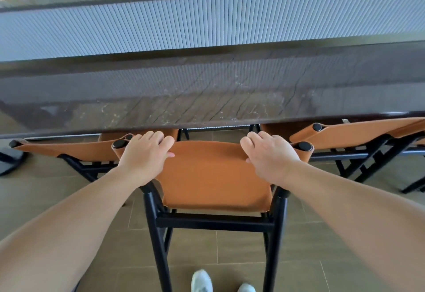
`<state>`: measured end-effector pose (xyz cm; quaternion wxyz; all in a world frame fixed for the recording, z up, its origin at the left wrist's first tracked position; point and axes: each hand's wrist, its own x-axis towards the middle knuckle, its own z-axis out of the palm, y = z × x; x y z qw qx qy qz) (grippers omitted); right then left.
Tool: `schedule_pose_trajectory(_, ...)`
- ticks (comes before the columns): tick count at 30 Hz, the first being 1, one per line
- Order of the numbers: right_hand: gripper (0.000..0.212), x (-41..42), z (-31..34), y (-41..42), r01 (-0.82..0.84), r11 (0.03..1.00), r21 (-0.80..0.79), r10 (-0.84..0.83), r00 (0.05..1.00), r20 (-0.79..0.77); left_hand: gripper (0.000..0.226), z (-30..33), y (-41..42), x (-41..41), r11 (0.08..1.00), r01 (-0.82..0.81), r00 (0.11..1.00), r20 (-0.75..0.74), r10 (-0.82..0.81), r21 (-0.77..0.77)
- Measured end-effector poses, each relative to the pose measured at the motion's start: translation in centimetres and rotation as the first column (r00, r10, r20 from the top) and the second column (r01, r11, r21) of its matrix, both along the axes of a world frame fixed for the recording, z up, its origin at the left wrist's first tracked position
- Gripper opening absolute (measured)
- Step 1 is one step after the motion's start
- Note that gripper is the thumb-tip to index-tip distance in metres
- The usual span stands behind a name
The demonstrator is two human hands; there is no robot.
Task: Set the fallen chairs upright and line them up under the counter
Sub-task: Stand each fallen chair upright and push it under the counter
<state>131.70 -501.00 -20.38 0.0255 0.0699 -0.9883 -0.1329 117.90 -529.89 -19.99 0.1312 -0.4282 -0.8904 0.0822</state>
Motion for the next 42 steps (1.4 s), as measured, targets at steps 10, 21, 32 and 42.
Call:
schedule_pose_trajectory(10,0.022,-7.8,1.9,3.2,0.010,0.998,-0.058,-0.010,1.000,0.005,0.031,0.6,3.4,-9.2,0.971,0.218,0.975,0.022,-0.221,0.096)
schedule_pose_trajectory(21,0.016,-16.3,2.2,7.3,0.070,0.998,-0.004,-0.069,0.993,0.091,0.032,0.9,7.9,-18.1,0.936,0.309,0.946,0.048,-0.321,0.169)
schedule_pose_trajectory(32,0.017,-19.7,3.0,10.2,0.055,0.998,0.011,-0.056,0.991,0.122,0.034,1.2,11.5,-22.3,0.917,0.346,0.932,0.040,-0.360,0.199)
schedule_pose_trajectory(42,0.013,-21.8,3.4,10.7,0.011,1.000,0.008,-0.013,0.985,0.172,0.034,1.7,11.6,-23.1,0.945,0.278,0.956,0.050,-0.290,0.175)
